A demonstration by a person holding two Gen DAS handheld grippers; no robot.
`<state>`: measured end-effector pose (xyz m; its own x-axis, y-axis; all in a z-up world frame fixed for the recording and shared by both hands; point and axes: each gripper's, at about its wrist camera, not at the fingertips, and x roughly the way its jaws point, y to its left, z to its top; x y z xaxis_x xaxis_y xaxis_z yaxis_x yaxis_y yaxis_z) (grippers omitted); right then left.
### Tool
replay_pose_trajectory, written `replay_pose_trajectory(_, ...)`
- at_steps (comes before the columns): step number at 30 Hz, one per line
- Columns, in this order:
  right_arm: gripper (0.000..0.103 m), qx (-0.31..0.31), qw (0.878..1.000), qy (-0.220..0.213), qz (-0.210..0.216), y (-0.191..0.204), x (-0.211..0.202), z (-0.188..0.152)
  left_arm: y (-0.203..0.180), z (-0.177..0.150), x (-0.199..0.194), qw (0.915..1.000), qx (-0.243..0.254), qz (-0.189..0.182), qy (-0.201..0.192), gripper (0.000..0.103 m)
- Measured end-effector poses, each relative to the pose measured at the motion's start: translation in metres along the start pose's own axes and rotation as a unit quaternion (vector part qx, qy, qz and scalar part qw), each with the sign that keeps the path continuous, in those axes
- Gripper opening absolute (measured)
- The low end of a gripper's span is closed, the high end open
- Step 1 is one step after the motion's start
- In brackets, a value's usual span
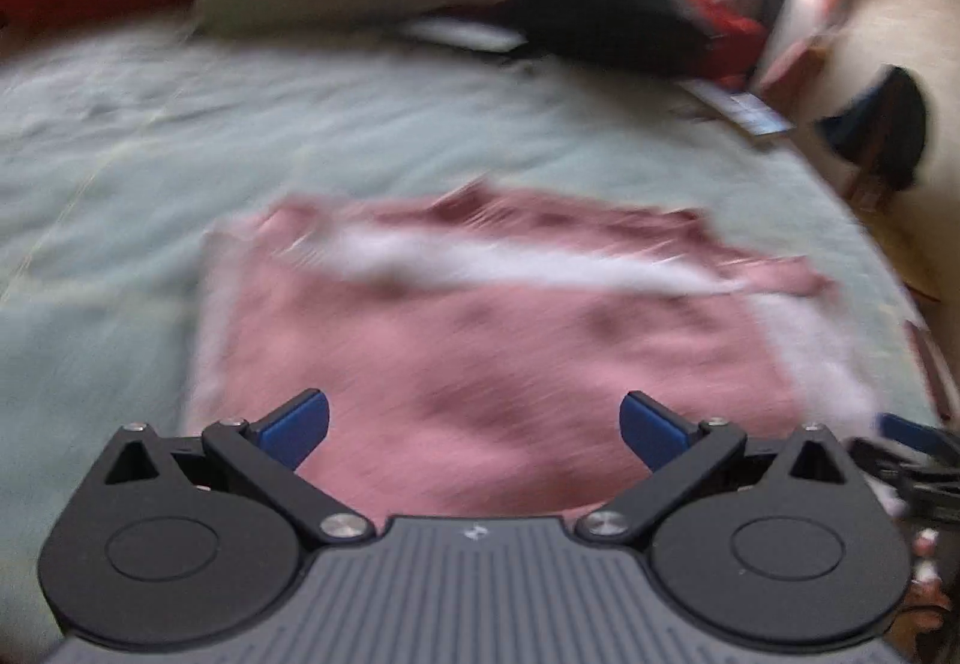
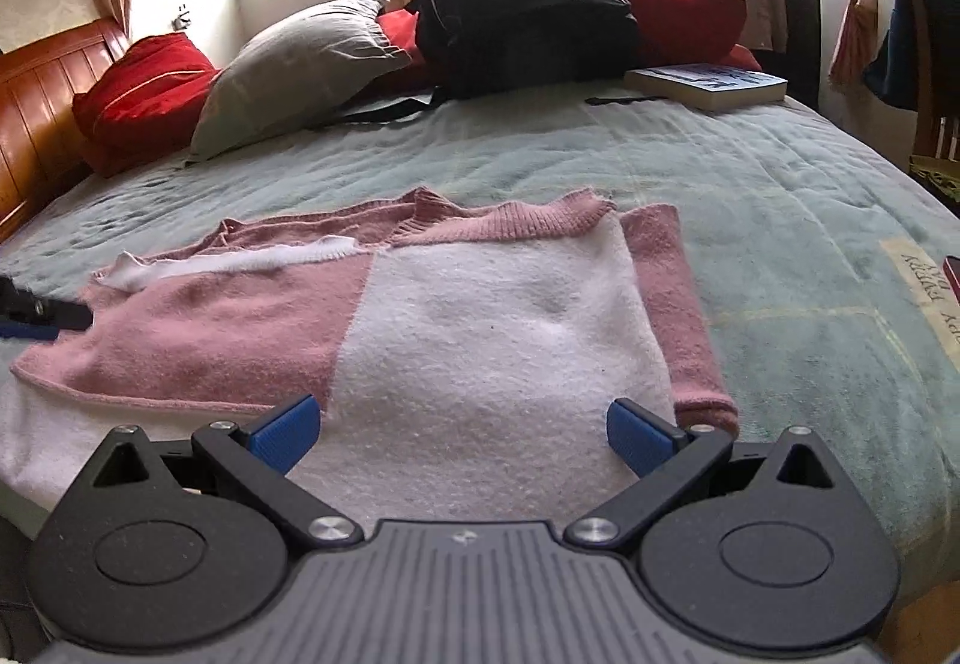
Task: Fold clothes
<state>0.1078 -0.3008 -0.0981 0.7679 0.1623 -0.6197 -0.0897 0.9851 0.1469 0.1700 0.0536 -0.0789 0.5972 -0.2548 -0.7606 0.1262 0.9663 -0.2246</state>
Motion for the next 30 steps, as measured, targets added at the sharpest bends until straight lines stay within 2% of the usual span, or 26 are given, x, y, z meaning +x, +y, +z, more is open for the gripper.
replay_pose_trajectory(1, 0.103, 0.0, 1.0, 0.0, -0.001, -0.001, 0.0, -0.001, 0.006, -0.002, 0.001, 0.9999, -0.008, 0.007, 0.003, 0.102)
replay_pose_trajectory(4, 0.103, 0.004, 1.0, -0.004, -0.001, -0.004, -0.004, 0.0, 0.012, -0.004, -0.011, 0.9997, -0.013, -0.015, -0.015, 0.102)
replay_pose_trajectory(7, 0.103, 0.01, 1.0, -0.009, -0.002, -0.007, -0.005, 0.002, 0.009, 0.001, -0.019, 0.9995, 0.0, -0.005, -0.031, 0.102)
replay_pose_trajectory(12, 0.103, 0.011, 1.0, -0.003, -0.007, -0.005, -0.002, 0.002, 0.01, -0.003, -0.004, 0.9997, -0.016, -0.016, 0.001, 0.102)
replay_pose_trajectory(15, 0.103, 0.014, 1.0, -0.006, -0.01, -0.005, -0.005, 0.005, -0.002, -0.007, -0.005, 1.0, 0.009, 0.002, -0.003, 0.102)
replay_pose_trajectory(20, 0.103, -0.009, 1.0, -0.014, 0.002, 0.014, -0.003, 0.024, -0.02, -0.002, -0.025, 0.9984, 0.046, 0.0, -0.032, 0.102)
replay_pose_trajectory(24, 0.103, -0.06, 0.998, 0.002, 0.033, 0.048, 0.02, 0.036, -0.029, -0.004, -0.031, 0.9967, 0.073, -0.002, -0.035, 0.102)
replay_pose_trajectory(30, 0.103, -0.094, 0.995, 0.03, 0.003, 0.071, 0.072, 0.038, -0.027, -0.01, -0.028, 0.9969, 0.074, -0.004, -0.028, 0.102)
